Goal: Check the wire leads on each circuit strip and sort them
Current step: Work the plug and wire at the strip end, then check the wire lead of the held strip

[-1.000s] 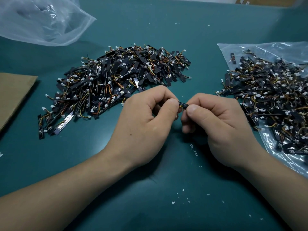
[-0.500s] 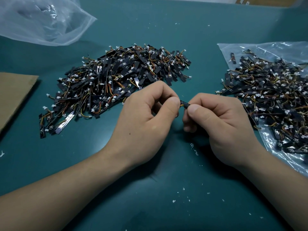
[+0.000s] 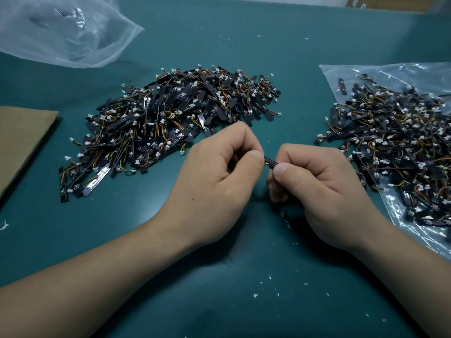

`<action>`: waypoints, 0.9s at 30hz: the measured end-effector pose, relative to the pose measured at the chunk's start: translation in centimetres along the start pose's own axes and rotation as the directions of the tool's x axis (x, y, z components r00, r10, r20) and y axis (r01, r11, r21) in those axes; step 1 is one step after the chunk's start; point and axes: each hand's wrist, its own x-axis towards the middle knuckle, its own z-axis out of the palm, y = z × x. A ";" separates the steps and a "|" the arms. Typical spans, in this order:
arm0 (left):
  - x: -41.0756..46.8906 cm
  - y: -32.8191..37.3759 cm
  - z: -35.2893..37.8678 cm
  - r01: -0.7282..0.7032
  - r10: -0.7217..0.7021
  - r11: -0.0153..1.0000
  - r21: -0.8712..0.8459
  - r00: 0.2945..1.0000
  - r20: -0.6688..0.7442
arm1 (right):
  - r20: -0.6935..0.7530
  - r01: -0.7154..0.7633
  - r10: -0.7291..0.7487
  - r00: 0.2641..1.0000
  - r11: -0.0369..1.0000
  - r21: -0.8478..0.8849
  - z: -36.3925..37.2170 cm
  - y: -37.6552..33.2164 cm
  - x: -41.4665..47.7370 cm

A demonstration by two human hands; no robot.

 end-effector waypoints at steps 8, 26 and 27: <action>0.0 -0.1 -0.1 0.005 -0.005 0.999 -0.040 1.000 0.002 | 0.022 0.052 -0.051 0.998 0.997 -0.060 -0.1 0.2 -0.3; 0.0 -0.6 0.4 0.167 -0.161 0.984 0.057 0.982 -0.095 | -0.252 -0.025 0.064 0.966 0.988 0.152 0.2 0.8 0.5; 0.0 -0.6 0.4 0.171 -0.165 0.982 0.074 0.983 -0.082 | -0.233 -0.025 0.039 0.972 0.998 0.063 0.4 0.8 0.4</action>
